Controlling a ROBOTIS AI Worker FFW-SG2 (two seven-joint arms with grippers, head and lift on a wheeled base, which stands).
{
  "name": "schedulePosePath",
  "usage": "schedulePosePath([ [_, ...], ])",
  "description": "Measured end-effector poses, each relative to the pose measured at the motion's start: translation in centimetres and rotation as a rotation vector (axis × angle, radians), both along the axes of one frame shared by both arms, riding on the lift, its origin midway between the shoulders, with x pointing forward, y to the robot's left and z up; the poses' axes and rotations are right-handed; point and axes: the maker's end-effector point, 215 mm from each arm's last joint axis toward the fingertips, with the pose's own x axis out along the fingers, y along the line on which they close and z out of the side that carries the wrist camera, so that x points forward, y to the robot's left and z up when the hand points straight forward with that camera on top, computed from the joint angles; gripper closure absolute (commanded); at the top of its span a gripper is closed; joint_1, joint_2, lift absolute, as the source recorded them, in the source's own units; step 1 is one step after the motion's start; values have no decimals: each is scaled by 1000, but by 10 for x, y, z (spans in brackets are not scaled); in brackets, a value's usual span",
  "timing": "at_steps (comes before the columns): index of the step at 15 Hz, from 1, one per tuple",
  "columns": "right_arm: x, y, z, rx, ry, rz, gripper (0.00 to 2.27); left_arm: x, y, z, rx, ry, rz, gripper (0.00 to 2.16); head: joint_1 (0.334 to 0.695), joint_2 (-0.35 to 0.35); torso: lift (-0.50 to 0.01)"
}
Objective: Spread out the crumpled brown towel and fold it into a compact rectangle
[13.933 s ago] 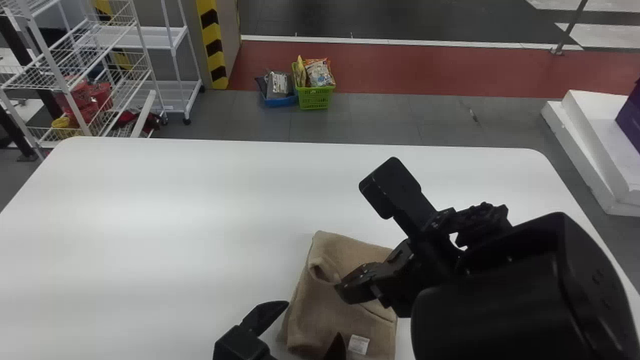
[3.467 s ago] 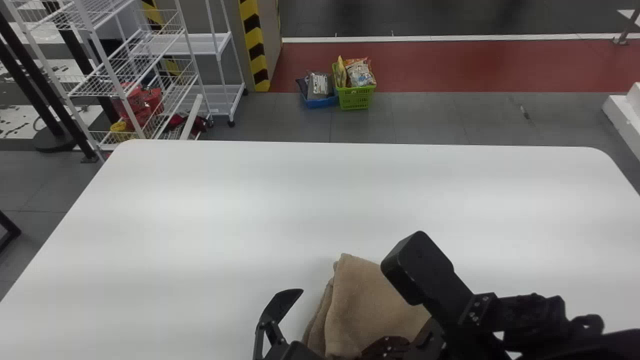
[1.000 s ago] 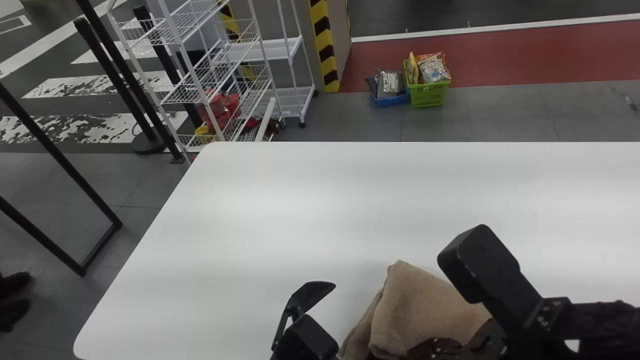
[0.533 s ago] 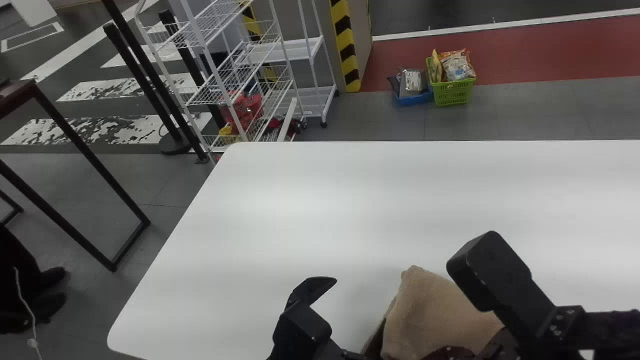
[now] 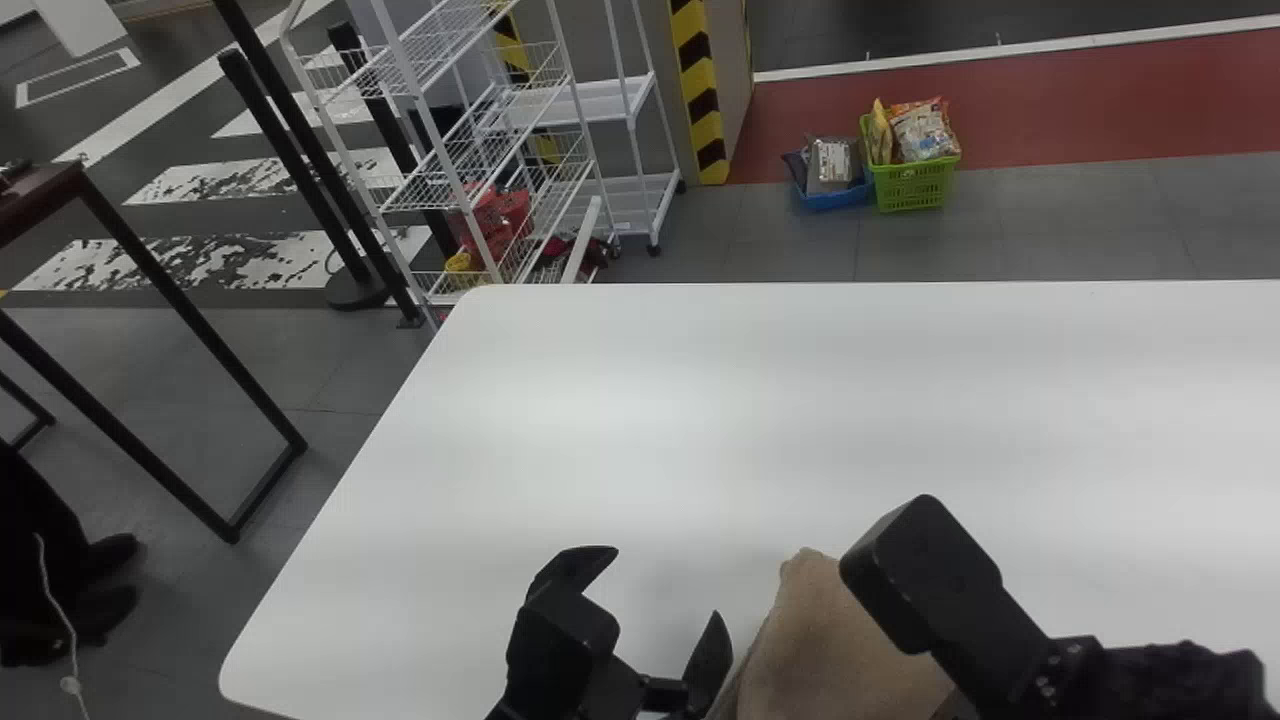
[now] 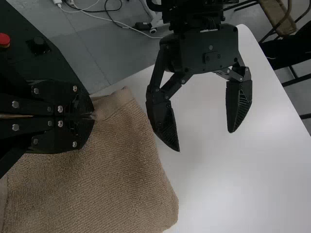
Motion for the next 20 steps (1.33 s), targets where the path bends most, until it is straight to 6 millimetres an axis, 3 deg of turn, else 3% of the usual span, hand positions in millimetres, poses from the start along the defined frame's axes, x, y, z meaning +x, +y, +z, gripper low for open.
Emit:
schedulePosePath([
  [7, -12, 10, -19, -35, 35, 29, 1197, 6, -1, 12, 5, -37, 9, 70, 695, 350, -127],
  [17, -14, 14, -29, -62, 34, 54, 1197, 19, -20, 41, -12, -117, -9, 70, 695, 350, -127],
  [20, -13, 14, -30, -67, 30, 57, 1197, 16, -36, 46, -44, -112, -60, 70, 695, 350, -127],
])
